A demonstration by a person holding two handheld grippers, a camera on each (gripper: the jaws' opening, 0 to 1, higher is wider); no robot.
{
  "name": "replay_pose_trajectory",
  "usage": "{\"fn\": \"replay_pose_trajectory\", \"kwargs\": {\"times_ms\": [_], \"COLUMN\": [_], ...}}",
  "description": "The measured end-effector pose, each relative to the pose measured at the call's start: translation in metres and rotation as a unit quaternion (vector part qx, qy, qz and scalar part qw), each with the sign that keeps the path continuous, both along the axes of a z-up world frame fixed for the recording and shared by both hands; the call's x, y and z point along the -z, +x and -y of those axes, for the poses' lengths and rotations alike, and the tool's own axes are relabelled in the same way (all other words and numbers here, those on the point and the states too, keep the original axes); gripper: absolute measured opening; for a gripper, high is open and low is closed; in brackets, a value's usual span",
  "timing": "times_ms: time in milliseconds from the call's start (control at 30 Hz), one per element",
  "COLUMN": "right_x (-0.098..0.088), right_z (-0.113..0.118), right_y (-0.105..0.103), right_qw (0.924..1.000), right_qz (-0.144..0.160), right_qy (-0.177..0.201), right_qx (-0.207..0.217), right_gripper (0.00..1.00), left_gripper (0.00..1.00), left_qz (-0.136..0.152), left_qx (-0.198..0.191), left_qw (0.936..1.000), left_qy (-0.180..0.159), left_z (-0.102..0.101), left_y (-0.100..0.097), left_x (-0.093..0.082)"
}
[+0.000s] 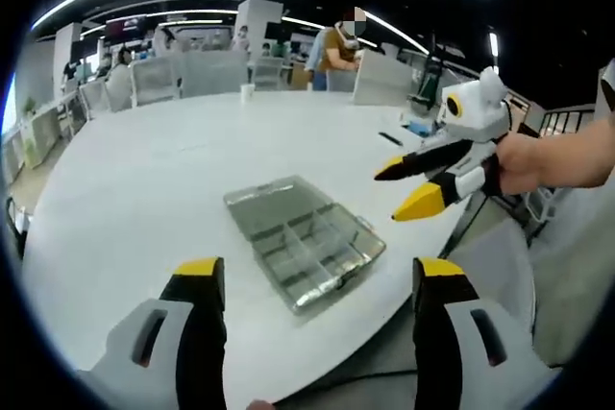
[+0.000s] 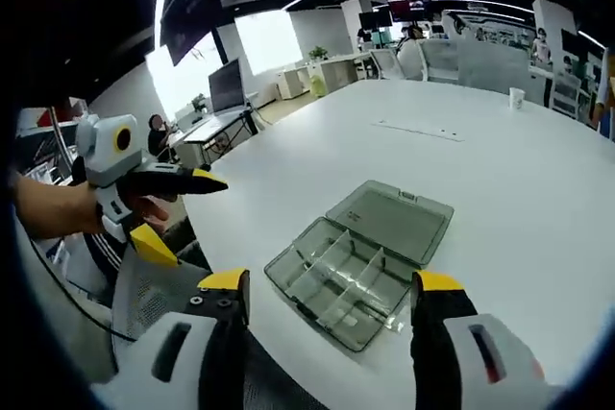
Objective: Insert the divider into the dual guide fixture by aligning both edges with the guide slots and pushing it downward to the bottom, including one-sided entry, uneven engagement, binding, and posture correction.
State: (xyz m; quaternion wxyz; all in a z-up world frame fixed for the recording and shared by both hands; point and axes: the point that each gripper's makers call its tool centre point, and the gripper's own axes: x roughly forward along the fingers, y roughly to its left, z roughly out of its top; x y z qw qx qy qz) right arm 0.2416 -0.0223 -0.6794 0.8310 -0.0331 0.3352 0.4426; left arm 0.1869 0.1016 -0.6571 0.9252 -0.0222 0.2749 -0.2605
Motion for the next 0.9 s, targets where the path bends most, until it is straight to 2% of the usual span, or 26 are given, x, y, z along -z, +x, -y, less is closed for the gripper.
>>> {"fn": "replay_pose_trajectory", "kwargs": {"times_ms": [300,533,767,900], "right_x": [-0.018,-0.031,-0.026,-0.022], "right_z": [0.018,0.040,0.060,0.063], "right_y": [-0.004,-0.009,-0.025,-0.034], "right_qw": [0.9980,0.9922,0.9881,0.9876], "right_qz": [0.031,0.064,0.060,0.055], "right_qy": [0.022,0.042,0.048,0.050], "right_qx": [0.051,0.098,0.133,0.138], "right_gripper": [0.74,0.81,0.86,0.87], "left_gripper": [0.90,0.99,0.99,0.99], "left_qz": [0.020,0.045,0.046,0.044], "left_qx": [-0.032,-0.070,-0.094,-0.105], "left_qw": [0.9993,0.9965,0.9945,0.9935], "left_qy": [0.001,-0.009,-0.009,-0.010], "left_z": [-0.010,-0.023,-0.028,-0.030], "left_y": [0.003,0.001,-0.009,-0.018], "left_x": [-0.014,-0.022,-0.017,-0.014]}}
